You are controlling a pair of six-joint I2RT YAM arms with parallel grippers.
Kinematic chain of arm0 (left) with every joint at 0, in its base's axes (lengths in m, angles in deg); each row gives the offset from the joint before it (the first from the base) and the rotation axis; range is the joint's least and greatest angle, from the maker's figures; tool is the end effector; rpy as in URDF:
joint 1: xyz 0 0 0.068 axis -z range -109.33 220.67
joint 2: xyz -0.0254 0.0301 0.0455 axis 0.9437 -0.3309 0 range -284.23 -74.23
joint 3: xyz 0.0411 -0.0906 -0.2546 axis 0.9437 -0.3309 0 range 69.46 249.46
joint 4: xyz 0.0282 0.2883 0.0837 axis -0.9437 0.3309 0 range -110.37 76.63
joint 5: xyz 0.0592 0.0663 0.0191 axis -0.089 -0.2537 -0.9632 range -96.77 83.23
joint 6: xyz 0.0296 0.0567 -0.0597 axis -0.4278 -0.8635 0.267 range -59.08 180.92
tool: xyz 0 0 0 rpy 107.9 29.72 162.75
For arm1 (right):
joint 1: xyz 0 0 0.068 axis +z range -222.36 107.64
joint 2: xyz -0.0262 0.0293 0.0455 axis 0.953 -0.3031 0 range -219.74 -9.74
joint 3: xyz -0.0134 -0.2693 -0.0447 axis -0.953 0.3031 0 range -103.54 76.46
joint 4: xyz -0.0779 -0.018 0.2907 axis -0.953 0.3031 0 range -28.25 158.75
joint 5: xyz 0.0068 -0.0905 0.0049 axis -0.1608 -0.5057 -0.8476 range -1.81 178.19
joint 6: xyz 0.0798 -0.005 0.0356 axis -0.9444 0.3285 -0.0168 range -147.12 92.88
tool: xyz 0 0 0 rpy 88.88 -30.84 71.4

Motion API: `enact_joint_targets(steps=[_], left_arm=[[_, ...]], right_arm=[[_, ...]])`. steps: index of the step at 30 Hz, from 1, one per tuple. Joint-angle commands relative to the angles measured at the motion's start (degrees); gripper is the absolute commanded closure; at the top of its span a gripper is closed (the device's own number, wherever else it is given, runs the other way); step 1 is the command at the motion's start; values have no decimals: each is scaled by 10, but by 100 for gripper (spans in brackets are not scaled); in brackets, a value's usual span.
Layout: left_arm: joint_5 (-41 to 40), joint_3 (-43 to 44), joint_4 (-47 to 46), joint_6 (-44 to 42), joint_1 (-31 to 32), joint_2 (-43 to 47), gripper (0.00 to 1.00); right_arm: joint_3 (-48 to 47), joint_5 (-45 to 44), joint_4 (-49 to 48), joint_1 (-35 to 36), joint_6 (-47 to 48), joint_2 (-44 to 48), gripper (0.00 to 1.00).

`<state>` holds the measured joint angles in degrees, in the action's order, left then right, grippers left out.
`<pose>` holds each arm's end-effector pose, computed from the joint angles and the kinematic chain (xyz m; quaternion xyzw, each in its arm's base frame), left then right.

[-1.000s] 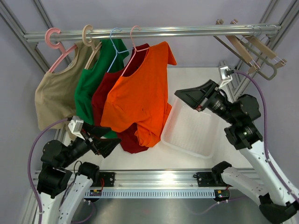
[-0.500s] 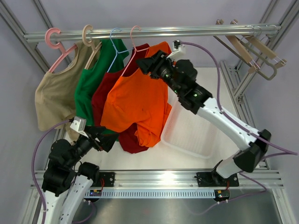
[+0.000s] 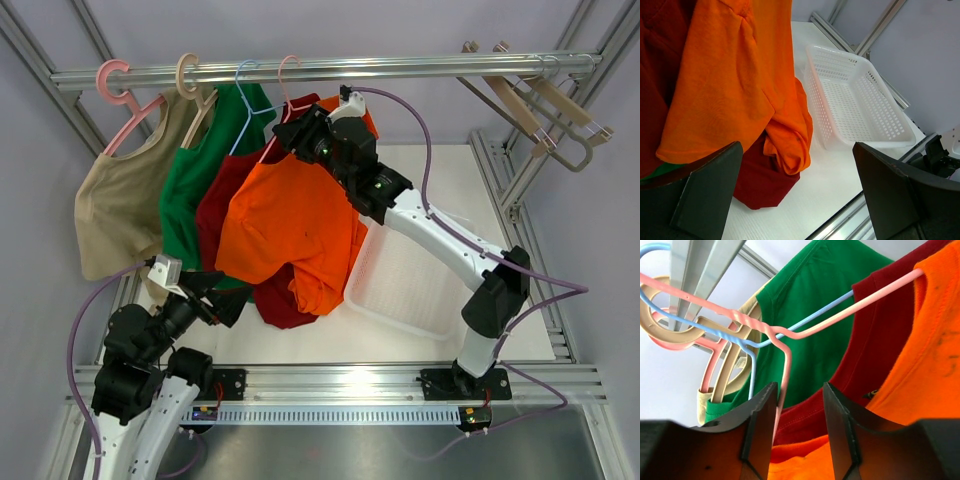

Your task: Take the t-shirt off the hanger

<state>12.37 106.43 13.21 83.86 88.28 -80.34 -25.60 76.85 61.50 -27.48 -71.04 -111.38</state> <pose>0.1066 -0.0605 0.3336 0.0814 0.7182 -0.3486 0.5967 0.3725 0.3492 0.4364 0.0644 0.7001 0.4456 0.5542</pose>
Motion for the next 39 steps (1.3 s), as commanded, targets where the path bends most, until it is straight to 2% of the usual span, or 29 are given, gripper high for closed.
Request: enact_joint_targets(steps=[1, 3, 10, 19, 22, 24, 27, 32, 37, 39], left_arm=[[13, -2, -31, -3, -4, -2, 1], [13, -2, -31, -3, -4, -1, 1], [14, -2, -31, -3, -4, -2, 1], [47, 25, -46, 4, -4, -40, 1], [50, 73, -54, 6, -4, -82, 1], [49, 121, -55, -1, -4, -127, 1], [54, 192, -62, -2, -4, -193, 3], [24, 312, -64, -32, -4, -311, 9], [19, 439, -62, -53, -2, -475, 16], [11, 472, -62, -54, 1, -514, 22]], right_arm=[[-32, -8, -22, 6, -21, -13, 52], [-31, -4, -29, 6, -27, -15, 56], [-31, 11, -41, 6, -35, -19, 60], [-54, 25, -51, 1, -53, -33, 62], [-44, 40, -55, -2, -59, -25, 56], [-25, 45, -62, -2, -47, -9, 48], [29, 48, -74, -2, -11, 46, 42], [116, 55, -45, -2, 50, 157, 41], [228, 58, -23, -2, 95, 277, 47], [259, 60, -16, -2, 109, 313, 48]])
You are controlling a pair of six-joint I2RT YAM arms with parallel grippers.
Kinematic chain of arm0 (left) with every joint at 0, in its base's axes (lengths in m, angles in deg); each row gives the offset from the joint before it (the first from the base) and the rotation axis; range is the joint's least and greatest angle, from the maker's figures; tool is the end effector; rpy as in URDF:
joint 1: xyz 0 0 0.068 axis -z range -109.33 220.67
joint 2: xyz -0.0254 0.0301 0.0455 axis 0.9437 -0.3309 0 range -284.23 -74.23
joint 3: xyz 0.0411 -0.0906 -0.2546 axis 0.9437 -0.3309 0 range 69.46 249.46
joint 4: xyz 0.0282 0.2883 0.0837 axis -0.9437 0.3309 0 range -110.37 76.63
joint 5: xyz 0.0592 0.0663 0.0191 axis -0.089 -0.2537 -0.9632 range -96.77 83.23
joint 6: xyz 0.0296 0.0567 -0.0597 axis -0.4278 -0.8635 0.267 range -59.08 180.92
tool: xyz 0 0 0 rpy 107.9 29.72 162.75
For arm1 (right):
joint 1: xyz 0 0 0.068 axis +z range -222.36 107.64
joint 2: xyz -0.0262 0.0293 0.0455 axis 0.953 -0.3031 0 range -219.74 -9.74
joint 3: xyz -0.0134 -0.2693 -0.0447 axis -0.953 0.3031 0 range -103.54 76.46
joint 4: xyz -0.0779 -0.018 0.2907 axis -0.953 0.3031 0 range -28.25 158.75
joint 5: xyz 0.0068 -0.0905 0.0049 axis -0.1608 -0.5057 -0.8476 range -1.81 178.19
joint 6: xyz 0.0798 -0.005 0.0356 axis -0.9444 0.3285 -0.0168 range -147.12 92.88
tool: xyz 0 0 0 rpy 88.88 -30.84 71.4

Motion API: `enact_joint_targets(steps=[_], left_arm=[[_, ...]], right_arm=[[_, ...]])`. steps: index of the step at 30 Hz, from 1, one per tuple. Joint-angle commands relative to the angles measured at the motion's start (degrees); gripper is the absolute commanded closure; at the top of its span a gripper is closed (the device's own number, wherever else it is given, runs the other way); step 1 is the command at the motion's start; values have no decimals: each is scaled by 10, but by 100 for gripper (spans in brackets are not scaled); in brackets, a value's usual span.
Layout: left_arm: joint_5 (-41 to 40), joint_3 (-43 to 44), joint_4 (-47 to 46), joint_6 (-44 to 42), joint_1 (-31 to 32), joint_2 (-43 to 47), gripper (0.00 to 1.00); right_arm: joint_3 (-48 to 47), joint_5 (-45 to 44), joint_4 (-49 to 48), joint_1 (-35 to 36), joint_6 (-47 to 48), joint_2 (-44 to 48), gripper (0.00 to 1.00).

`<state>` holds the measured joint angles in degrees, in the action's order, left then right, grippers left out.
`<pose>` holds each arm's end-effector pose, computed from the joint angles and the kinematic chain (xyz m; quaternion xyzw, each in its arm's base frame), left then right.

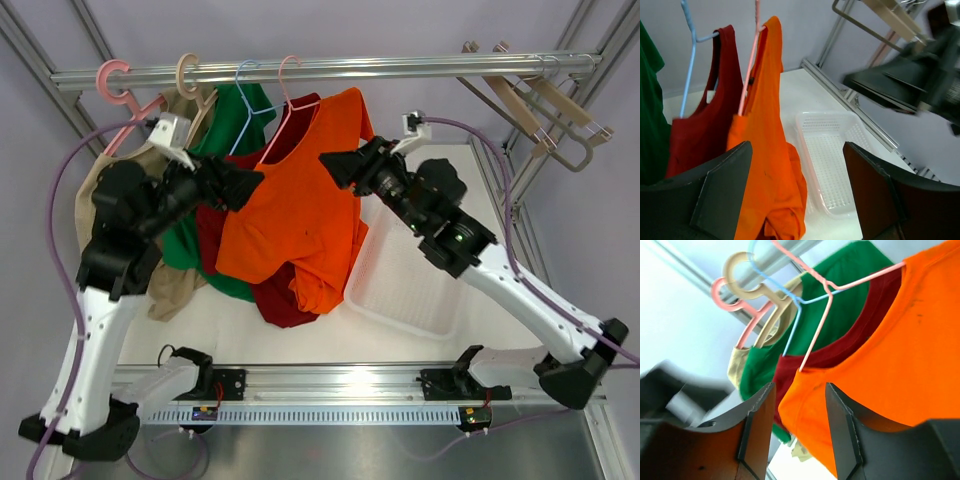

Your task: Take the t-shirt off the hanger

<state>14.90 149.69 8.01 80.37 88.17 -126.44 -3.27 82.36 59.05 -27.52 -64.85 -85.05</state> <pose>0.2102 -0.0963 0.5096 0.1206 0.6989 -0.3458 0.6144 0.2785 0.2656 0.4700 -0.0029 0.6621 0.4687 0.5848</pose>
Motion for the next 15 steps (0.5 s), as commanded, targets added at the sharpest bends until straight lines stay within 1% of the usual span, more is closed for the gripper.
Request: enact_joint_targets(steps=[1, 2, 3, 5, 7, 9, 11, 12, 15], left_arm=[[-14, 56, -10, -27, 4, -73, 25], [-18, 89, -10, -31, 8, -108, 26], [-21, 105, -10, -34, 11, -126, 27], [-25, 147, -10, -55, 17, -158, 27], [-53, 170, -8, -80, 26, -199, 25], [-84, 201, -7, -98, 33, -236, 25], [-89, 217, -7, -123, 34, -261, 24], [-102, 238, 3, -130, 37, -287, 23], [-101, 267, 16, -150, 41, -322, 24]], right_arm=[[63, 3, 22, -2, 52, 85, 48], [76, 1, 24, -2, 63, 103, 48], [88, 2, 28, -2, 68, 135, 49], [118, 5, 57, -2, 78, 163, 50], [137, 28, 76, -2, 86, 195, 50], [146, 44, 88, -2, 90, 212, 50], [159, 56, 102, -2, 93, 232, 50], [162, 61, 106, -2, 95, 241, 50], [172, 77, 115, -2, 98, 257, 50]])
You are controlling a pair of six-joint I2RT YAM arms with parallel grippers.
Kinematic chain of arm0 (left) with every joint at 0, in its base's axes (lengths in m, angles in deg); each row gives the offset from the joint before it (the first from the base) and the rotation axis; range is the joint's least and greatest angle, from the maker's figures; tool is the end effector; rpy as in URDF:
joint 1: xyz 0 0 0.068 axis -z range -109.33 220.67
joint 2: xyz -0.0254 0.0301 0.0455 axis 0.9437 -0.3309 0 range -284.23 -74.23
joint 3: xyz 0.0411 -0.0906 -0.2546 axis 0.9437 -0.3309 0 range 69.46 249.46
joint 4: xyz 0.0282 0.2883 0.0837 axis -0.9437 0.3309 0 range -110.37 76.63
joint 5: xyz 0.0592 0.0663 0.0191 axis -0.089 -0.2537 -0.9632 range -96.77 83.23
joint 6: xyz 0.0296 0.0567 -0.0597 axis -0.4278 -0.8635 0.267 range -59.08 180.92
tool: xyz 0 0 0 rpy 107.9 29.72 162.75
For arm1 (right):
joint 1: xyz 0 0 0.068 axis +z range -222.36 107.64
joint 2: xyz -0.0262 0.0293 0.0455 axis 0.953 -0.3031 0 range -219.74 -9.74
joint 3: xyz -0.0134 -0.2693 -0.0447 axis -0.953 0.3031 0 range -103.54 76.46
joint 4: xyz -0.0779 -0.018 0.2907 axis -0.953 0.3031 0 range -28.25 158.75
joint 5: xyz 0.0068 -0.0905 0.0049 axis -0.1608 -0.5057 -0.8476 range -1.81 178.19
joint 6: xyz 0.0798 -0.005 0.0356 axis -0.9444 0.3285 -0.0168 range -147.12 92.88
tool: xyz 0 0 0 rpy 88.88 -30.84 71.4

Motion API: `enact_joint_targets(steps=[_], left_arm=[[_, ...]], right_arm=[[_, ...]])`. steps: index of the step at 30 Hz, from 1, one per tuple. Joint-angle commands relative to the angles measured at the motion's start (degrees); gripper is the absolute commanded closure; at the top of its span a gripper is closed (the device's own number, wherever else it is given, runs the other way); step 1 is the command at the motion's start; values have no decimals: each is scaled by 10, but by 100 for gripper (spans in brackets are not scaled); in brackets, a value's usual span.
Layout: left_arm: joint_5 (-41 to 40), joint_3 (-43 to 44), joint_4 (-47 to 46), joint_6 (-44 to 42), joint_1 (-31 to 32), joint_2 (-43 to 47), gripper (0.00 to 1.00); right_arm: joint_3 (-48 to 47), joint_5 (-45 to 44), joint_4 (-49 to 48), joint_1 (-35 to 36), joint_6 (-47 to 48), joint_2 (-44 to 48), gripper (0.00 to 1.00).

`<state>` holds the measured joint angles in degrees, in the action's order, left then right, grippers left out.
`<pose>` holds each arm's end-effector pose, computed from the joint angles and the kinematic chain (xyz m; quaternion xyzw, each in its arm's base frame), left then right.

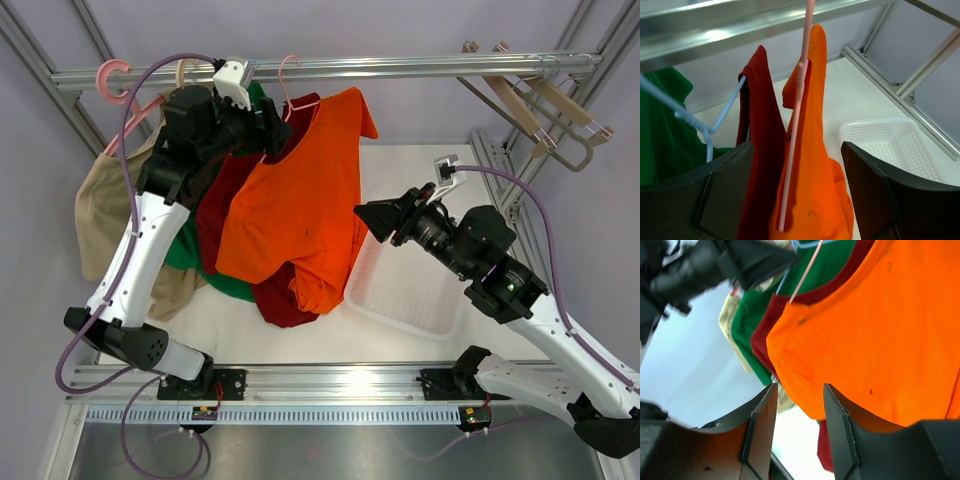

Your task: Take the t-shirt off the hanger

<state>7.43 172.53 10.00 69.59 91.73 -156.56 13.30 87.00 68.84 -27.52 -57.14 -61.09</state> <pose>0.3471 -0.1540 0.5086 0.1611 0.7451 -0.2554 0.5947 0.1961 0.1925 0.4501 -0.0798 0.6727 0.4415 0.5884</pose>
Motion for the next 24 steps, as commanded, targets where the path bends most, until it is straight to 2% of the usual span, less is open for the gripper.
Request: enact_joint_targets(steps=[1, 7, 11, 12, 13, 14, 15, 20, 24], left_arm=[[-26, 43, -5, -51, 8, -37, 24], [-51, 75, -5, -68, 17, -74, 31], [-45, 79, -7, -67, 19, -83, 63], [-48, 79, -6, -69, 22, -83, 79], [-51, 79, -7, -70, 25, -83, 87], [-54, 79, -6, -69, 27, -82, 96], [-56, 78, -6, -68, 32, -79, 100], [-67, 95, -7, -61, 53, -56, 100], [-47, 122, -8, -40, 59, -40, 100]], right_arm=[[8, 35, 18, -2, 23, 21, 50], [12, 57, 17, -2, 24, 26, 50], [15, 62, 18, -2, 23, 27, 50], [16, 61, 18, -2, 22, 28, 51], [16, 63, 17, -2, 22, 28, 51], [17, 64, 16, -2, 21, 28, 51], [17, 65, 15, -2, 21, 28, 51], [10, 75, 20, -1, 25, 11, 52], [5, 96, 19, -1, 26, -7, 52]])
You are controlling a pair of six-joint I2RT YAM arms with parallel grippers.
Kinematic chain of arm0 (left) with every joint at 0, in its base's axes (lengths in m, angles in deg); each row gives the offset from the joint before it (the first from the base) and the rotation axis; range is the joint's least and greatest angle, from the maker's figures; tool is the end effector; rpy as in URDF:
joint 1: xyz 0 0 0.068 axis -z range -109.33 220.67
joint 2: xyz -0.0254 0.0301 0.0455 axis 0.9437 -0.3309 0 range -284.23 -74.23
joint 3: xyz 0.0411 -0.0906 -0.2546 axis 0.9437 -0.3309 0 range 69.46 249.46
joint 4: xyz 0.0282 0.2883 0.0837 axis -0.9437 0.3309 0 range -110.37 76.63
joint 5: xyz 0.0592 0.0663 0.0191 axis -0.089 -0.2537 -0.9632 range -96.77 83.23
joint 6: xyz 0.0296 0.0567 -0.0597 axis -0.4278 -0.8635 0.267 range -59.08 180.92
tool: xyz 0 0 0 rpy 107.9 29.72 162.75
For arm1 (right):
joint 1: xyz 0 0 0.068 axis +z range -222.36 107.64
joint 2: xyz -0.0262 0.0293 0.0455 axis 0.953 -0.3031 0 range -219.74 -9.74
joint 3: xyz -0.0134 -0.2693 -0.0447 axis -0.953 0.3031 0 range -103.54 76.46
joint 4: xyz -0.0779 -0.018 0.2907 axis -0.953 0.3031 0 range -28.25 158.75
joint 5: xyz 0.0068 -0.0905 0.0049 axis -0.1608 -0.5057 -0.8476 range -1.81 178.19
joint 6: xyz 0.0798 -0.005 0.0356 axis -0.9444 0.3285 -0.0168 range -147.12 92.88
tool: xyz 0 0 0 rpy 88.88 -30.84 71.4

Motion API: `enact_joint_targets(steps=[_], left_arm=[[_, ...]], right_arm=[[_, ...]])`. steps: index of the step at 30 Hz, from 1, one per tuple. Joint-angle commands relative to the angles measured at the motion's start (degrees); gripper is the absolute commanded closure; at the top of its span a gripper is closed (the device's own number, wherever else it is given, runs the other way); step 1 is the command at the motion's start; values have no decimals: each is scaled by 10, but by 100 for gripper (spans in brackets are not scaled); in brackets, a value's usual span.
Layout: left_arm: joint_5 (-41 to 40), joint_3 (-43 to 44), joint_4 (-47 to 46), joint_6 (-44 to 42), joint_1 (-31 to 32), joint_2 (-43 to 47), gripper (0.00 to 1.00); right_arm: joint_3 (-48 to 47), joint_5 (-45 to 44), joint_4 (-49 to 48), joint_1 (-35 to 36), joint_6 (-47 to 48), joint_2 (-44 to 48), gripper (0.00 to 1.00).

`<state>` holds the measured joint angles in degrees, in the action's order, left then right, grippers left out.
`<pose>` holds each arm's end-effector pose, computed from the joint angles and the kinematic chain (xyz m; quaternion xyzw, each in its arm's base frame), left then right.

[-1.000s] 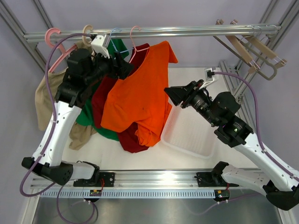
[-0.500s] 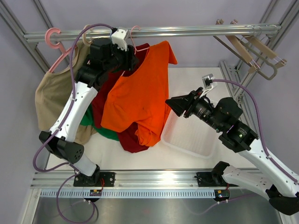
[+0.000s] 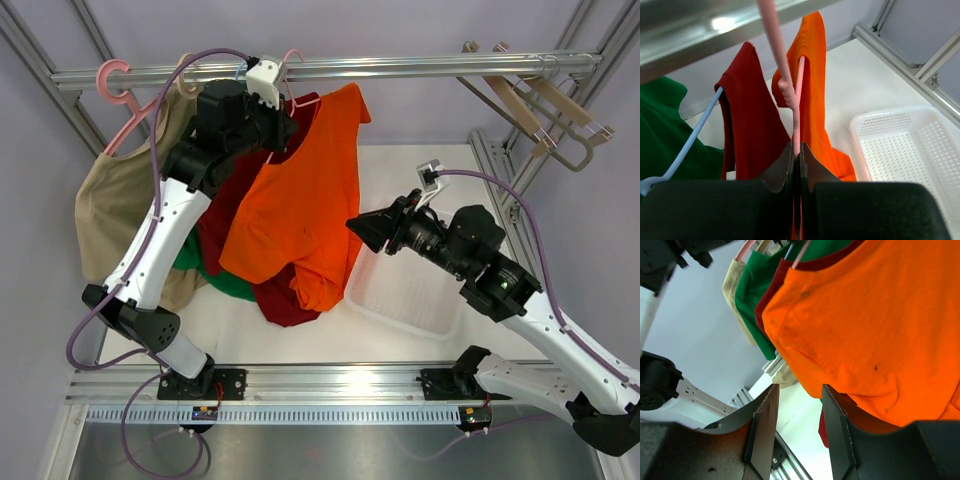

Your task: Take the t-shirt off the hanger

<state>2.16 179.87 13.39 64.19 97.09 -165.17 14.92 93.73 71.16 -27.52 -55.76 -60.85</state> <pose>0.3719 -0.1982 0.4932 0.2047 0.7616 -0.2161 0.5756 0.1912 0.2004 0.4331 -0.1327 0.6881 0.4534 0.5507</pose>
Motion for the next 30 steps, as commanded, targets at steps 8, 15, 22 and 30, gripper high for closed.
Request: enact_joint_targets(steps=[8, 15, 22, 30], left_arm=[[5, 75, -41, 26, 12, 70, 100], [-40, -110, -79, 113, 19, 197, 100], [-194, -182, -121, 173, 109, 308, 100], [-354, -133, -180, 152, 251, 287, 100]], right_arm=[[-6, 40, -1, 0, 15, -16, 50], [10, 9, -10, 45, 32, -33, 23], [-30, -104, -76, 232, 74, -115, 7], [-144, -270, -52, 394, 166, -224, 2]])
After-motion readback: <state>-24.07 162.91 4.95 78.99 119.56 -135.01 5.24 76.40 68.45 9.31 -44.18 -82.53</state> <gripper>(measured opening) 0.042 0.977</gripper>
